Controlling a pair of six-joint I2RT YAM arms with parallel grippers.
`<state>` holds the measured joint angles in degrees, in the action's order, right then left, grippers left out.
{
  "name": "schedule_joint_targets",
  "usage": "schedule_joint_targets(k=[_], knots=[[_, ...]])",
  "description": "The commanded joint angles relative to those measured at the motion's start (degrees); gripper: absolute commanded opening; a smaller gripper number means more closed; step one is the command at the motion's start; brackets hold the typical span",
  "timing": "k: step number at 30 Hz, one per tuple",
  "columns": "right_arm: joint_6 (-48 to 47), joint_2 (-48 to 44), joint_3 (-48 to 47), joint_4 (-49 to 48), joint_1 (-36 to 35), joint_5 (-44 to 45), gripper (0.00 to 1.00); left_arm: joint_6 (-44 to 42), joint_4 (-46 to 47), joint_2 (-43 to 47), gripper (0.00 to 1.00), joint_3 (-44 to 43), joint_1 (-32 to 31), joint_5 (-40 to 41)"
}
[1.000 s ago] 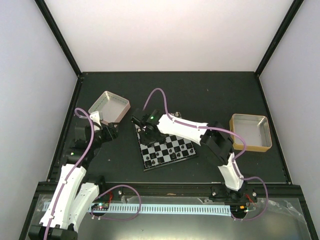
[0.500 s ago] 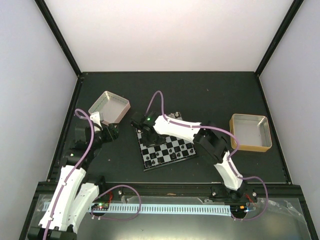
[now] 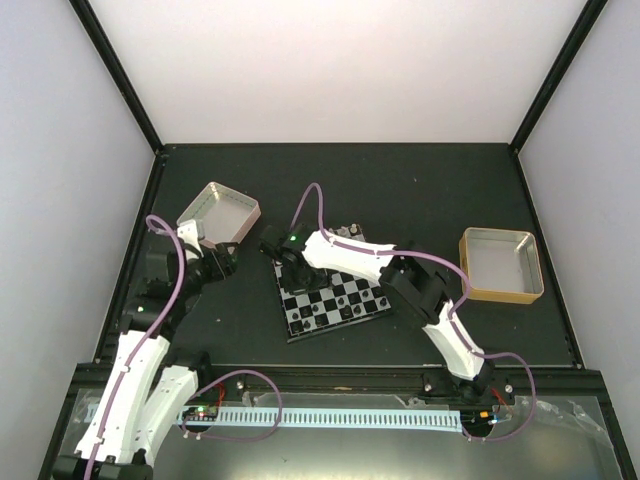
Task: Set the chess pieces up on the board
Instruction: Pick up the chess piece from the chessboard, then place the chess piece on the chessboard.
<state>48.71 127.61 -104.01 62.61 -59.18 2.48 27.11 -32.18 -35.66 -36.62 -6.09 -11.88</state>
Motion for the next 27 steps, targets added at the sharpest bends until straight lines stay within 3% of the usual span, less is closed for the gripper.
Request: schedule_joint_targets(k=[1, 6, 14, 22, 27], knots=[[0.04, 0.31, -0.78, 0.33, -0.19, 0.34, 0.06, 0.42, -1.25, -0.3, 0.71, -3.42, -0.35, 1.11], [-2.49, -5.79, 3.87, -5.66, -0.24, 1.91, 0.05, 0.63, -1.27, -0.38, 0.72, -3.63, -0.37, 0.05], [-11.96, -23.26, 20.82, -25.41, 0.04, 5.7, 0.06, 1.85, 1.57, -1.54, 0.72, -3.96, -0.3, -5.35], [-27.45, -43.83, 43.49, -50.92, 0.88, 4.98, 0.16, 4.85, 11.12, -5.46, 0.72, -2.57, -0.57, -21.46], [-35.93, -52.28, 52.46, -61.6, 1.13, 3.79, 0.15, 11.15, 18.8, -11.84, 0.72, -1.7, -2.22, -35.61]])
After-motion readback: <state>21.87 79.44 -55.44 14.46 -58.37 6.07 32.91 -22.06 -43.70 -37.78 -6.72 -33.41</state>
